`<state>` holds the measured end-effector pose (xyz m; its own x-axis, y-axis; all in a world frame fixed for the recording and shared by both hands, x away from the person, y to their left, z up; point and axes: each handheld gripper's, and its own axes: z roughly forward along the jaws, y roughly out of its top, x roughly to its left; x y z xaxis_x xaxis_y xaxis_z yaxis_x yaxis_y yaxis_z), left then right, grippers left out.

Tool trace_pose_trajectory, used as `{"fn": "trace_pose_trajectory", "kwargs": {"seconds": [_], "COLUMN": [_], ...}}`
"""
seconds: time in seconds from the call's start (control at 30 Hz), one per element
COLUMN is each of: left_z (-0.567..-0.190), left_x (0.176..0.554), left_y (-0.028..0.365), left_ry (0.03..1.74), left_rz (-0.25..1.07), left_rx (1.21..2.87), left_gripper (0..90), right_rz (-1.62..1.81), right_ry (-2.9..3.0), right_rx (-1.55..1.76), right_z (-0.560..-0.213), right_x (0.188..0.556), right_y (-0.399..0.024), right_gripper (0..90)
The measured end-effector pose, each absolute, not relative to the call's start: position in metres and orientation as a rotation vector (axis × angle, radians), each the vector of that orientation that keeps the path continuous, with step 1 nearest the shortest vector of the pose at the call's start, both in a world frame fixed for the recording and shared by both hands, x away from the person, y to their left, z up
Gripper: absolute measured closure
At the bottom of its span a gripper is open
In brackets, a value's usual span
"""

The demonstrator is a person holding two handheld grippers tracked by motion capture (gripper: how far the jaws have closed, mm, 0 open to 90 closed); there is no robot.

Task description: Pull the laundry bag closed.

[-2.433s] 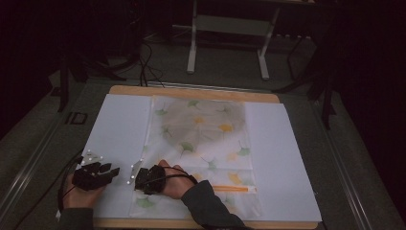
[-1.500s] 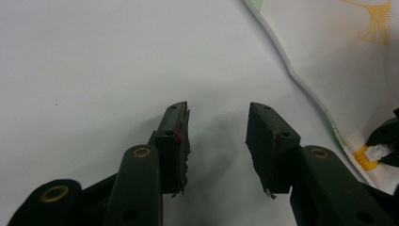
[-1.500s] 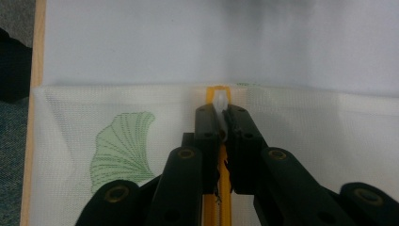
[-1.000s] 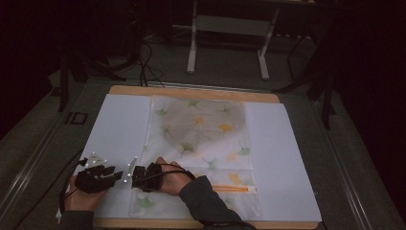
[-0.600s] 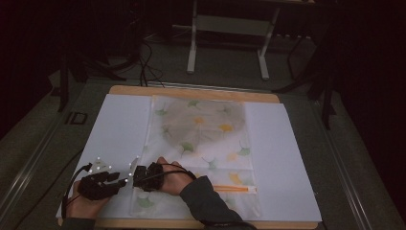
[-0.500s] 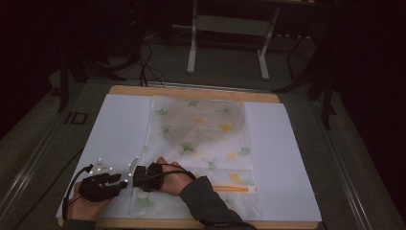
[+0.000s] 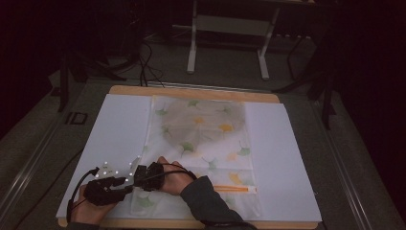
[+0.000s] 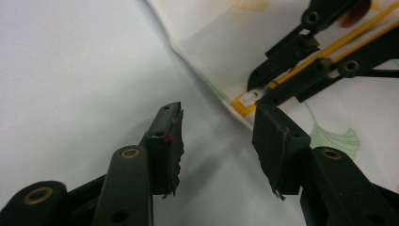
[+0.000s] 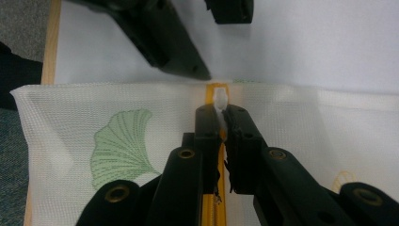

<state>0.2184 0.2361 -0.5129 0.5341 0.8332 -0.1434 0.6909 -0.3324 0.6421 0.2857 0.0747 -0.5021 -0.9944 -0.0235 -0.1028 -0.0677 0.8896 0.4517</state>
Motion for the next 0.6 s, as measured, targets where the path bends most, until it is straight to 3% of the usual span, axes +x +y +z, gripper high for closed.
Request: {"fn": "trace_pose_trajectory", "kwargs": {"seconds": [0.6], "left_z": [-0.5143], "left_x": [0.2198], "left_y": [0.2348], "left_ry": [1.209], "left_rz": [0.205], "left_rx": [2.067], "left_gripper": [50.2], "right_rz": [0.736], "right_ry": [2.933], "right_rx": [-0.072], "right_z": [-0.5009], "right_x": [0.2854], "right_y": [0.0731], "right_gripper": [84.3]}}
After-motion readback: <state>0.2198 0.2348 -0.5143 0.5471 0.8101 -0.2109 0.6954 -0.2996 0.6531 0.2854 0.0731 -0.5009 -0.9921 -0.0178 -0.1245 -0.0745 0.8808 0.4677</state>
